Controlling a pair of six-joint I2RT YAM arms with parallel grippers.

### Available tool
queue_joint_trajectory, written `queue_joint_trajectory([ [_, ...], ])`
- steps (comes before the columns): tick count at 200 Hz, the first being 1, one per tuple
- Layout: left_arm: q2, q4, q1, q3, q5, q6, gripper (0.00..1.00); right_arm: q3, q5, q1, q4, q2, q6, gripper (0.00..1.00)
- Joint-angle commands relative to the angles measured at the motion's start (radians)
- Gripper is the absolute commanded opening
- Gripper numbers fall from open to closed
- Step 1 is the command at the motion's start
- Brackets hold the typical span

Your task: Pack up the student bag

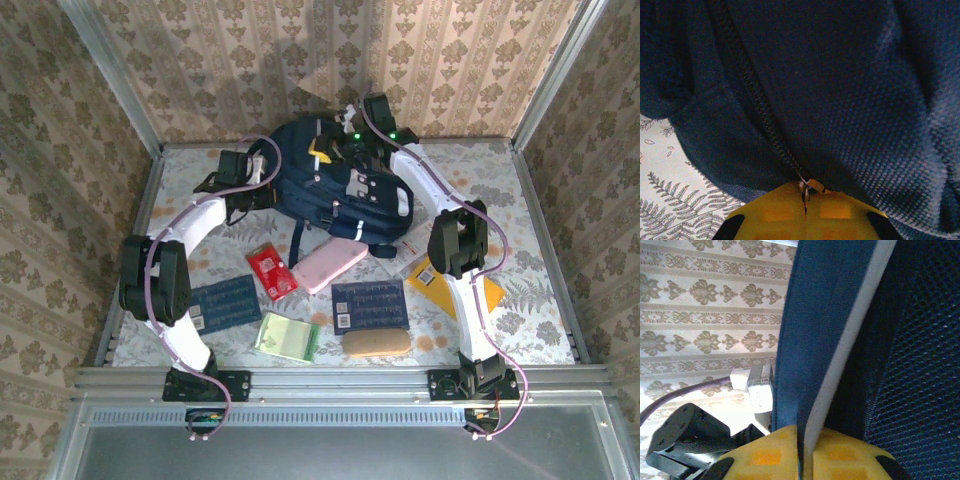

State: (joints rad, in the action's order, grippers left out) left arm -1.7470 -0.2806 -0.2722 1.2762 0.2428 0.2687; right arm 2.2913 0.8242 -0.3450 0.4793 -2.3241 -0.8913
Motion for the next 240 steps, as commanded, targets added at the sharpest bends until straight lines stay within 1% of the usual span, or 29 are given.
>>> queue_joint_trajectory([
  [1,0.064,-0.007,0.011,-0.026,0.014,0.026,0.0,0.109,-0.068,-0.004,0.145,0.009,0.145,0.27],
  [14,0.079,-0.005,0.006,-0.041,0.026,0.041,0.0,0.163,-0.134,-0.003,0.237,-0.018,0.206,0.37],
  [26,0.085,-0.01,-0.003,-0.047,0.035,0.047,0.0,0.214,-0.204,-0.005,0.318,-0.036,0.269,0.41],
  [48,0.096,-0.033,-0.015,-0.048,0.038,0.049,0.0,0.295,-0.468,-0.028,0.48,-0.033,0.409,0.48],
  [58,0.1,-0.042,-0.019,-0.044,0.041,0.054,0.0,0.294,-0.547,-0.044,0.511,-0.008,0.451,0.48],
  [79,0.109,-0.049,-0.022,-0.041,0.058,0.068,0.0,0.205,-0.631,-0.087,0.494,0.08,0.502,0.43],
  [88,0.112,-0.052,-0.023,-0.037,0.065,0.074,0.0,0.113,-0.647,-0.105,0.45,0.135,0.497,0.4],
  [93,0.112,-0.051,-0.025,-0.035,0.068,0.078,0.0,0.047,-0.645,-0.115,0.407,0.174,0.484,0.37],
  [122,0.121,-0.055,-0.031,-0.017,0.082,0.09,0.0,-0.426,-0.608,-0.141,0.097,0.409,0.33,0.09],
  [133,0.124,-0.055,-0.034,-0.011,0.088,0.094,0.0,-0.554,-0.605,-0.153,0.021,0.465,0.292,0.0],
  [164,0.133,-0.062,-0.04,0.01,0.107,0.097,0.0,-0.771,-0.609,-0.198,-0.03,0.526,0.298,0.0],
  [173,0.138,-0.061,-0.041,0.013,0.111,0.103,0.0,-0.825,-0.629,-0.209,-0.05,0.533,0.305,0.0],
  [177,0.141,-0.061,-0.041,0.015,0.115,0.105,0.0,-0.844,-0.663,-0.218,-0.049,0.534,0.319,0.0],
  [189,0.148,-0.059,-0.043,0.017,0.123,0.11,0.0,-0.876,-0.735,-0.238,-0.045,0.529,0.351,0.0],
  [206,0.161,-0.064,-0.05,0.023,0.134,0.118,0.0,-0.901,-0.762,-0.242,-0.052,0.503,0.363,0.0],
  [240,0.188,-0.088,-0.078,0.017,0.134,0.108,0.0,-0.854,-0.886,-0.221,-0.025,0.422,0.393,0.0],
])
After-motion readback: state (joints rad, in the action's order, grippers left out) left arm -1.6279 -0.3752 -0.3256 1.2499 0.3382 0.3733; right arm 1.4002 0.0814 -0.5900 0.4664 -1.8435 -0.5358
